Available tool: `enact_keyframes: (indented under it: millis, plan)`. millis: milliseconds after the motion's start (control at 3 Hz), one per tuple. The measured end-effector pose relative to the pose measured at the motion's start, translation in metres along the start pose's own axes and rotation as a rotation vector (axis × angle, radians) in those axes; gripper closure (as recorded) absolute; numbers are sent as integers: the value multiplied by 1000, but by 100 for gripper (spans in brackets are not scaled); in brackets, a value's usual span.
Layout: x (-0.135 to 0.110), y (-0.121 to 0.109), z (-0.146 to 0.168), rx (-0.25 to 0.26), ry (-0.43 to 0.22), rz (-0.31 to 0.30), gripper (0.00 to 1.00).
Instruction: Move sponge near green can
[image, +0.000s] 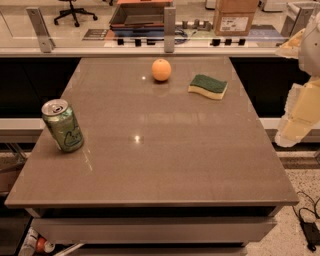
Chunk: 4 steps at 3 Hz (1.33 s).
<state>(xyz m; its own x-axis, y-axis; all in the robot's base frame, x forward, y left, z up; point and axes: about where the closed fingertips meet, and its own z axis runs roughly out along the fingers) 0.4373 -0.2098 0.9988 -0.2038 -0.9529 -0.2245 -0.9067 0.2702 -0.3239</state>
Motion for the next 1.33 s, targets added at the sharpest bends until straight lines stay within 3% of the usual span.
enact_keyframes:
  millis: [667, 1000, 1333]
  plan:
    - [0, -4, -1, 11, -19, -6, 0]
    - [6, -23, 5, 30, -115, -12, 0]
    - [22, -60, 25, 56, -289, 8, 0]
